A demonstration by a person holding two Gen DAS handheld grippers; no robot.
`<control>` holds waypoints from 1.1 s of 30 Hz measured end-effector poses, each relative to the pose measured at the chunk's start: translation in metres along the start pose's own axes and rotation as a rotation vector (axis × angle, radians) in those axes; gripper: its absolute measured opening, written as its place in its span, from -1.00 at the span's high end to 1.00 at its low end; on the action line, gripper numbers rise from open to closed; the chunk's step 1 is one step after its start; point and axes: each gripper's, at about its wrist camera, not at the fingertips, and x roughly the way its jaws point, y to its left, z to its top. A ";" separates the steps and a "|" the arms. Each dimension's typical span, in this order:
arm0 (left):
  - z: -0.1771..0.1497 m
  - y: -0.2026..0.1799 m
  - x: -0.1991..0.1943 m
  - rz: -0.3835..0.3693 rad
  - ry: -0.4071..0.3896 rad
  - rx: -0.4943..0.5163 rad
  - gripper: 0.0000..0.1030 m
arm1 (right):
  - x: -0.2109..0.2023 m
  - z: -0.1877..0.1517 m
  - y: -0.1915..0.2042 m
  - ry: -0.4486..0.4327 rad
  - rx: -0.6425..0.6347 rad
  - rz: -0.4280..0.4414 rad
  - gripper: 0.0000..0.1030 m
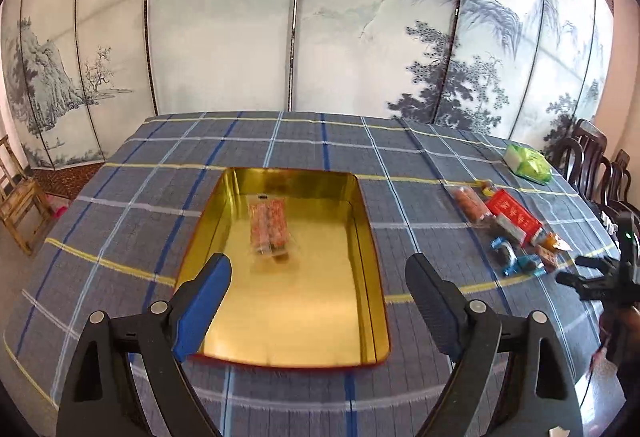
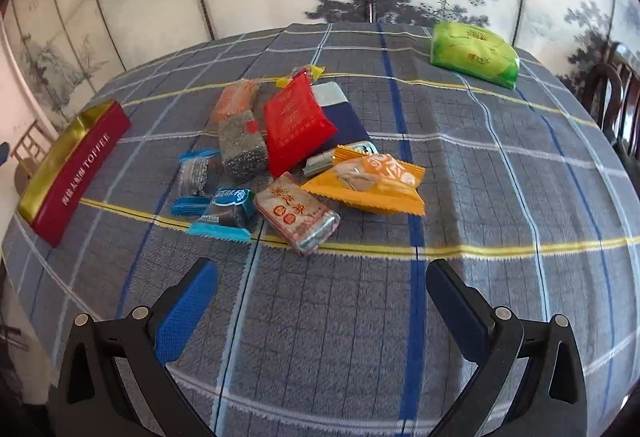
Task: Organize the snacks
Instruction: 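Drop the cracker bag into the tin with the left tool while the right tool grasps the dark cake, then carry the dark square cake with the right tool into the tin and release it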
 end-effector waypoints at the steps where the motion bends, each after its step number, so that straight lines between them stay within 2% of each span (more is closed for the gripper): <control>1: -0.011 -0.002 -0.005 -0.010 0.010 -0.007 -0.68 | 0.006 0.005 0.003 0.003 -0.027 -0.009 -1.00; 4: -0.041 -0.007 -0.015 -0.041 0.038 -0.018 -0.68 | 0.022 0.017 0.004 0.021 -0.063 -0.004 -0.94; 5: -0.049 -0.008 -0.018 -0.046 0.044 -0.024 -0.68 | 0.025 0.021 0.003 0.014 -0.066 0.008 -0.84; 6: -0.057 -0.009 -0.020 -0.054 0.050 -0.033 -0.68 | 0.029 0.025 0.001 0.011 -0.065 0.009 -0.62; 7: -0.064 -0.009 -0.021 -0.065 0.060 -0.044 -0.68 | 0.033 0.029 0.000 0.016 -0.067 0.027 -0.51; 9: -0.075 -0.011 -0.023 -0.081 0.083 -0.065 -0.68 | 0.043 0.033 -0.001 0.039 -0.068 0.066 -0.03; 10: -0.079 -0.012 -0.025 -0.088 0.085 -0.072 -0.68 | 0.045 0.032 0.000 0.035 -0.078 0.053 0.11; 11: -0.081 -0.013 -0.027 -0.092 0.083 -0.077 -0.68 | 0.044 0.032 0.001 0.035 -0.084 0.041 0.41; 14: -0.084 -0.016 -0.037 -0.099 0.062 -0.087 -0.67 | 0.034 0.026 0.003 0.020 -0.060 0.055 0.41; 18: -0.085 -0.018 -0.047 -0.108 0.035 -0.113 -0.67 | -0.003 0.028 0.018 -0.077 -0.057 0.007 0.42; 24: -0.096 -0.025 -0.055 -0.063 0.023 -0.110 -0.67 | -0.040 0.067 0.061 -0.187 -0.090 -0.043 0.42; 33: -0.129 -0.010 -0.074 0.000 0.029 -0.113 -0.67 | -0.047 0.120 0.125 -0.255 -0.098 -0.089 0.42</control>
